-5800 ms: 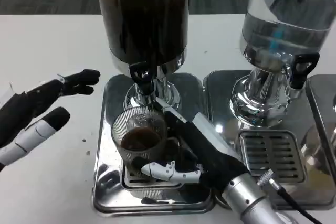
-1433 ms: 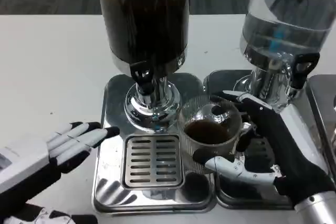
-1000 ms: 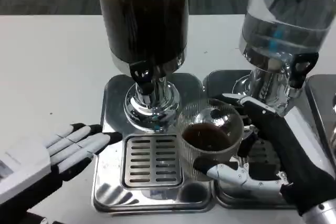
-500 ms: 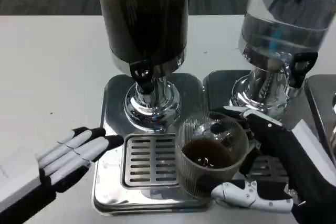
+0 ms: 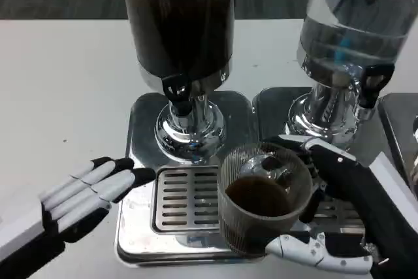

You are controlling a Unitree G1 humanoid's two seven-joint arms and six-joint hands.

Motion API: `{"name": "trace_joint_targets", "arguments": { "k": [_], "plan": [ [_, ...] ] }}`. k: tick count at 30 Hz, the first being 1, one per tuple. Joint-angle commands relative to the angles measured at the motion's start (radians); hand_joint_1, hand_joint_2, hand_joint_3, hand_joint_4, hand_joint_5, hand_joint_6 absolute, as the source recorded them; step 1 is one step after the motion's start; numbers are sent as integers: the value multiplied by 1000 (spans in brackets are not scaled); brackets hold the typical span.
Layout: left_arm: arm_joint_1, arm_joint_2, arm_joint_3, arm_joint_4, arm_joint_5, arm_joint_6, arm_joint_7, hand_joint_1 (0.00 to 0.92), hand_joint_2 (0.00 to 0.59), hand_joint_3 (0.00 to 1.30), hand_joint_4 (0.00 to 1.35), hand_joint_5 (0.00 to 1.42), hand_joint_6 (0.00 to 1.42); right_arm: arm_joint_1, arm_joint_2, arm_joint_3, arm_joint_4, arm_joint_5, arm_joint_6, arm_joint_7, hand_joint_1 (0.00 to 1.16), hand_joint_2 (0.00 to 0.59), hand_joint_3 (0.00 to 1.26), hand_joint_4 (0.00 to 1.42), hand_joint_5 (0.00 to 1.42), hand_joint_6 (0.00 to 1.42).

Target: Grasp the cup under the faucet to collect the drink, then remove the cup.

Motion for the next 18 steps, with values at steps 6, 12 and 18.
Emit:
{"name": "trace_joint_targets", "arguments": {
  "k": [6, 12, 18],
  "plan": [
    [11, 22, -13, -6, -23, 18, -25, 0, 58, 0, 0, 0, 0, -8, 9, -4, -29, 28, -13, -9, 769, 244, 475, 529, 699, 903],
    [15, 20, -15, -7, -26, 24, -26, 0, 58, 0, 0, 0, 0, -9, 6, -9, -29, 35, -9, -4, 764, 250, 481, 534, 699, 914],
    [18, 17, -16, -10, -29, 28, -29, 0, 58, 0, 0, 0, 0, -9, 6, -13, -27, 36, -12, -6, 762, 251, 482, 545, 707, 919]
  ]
}}
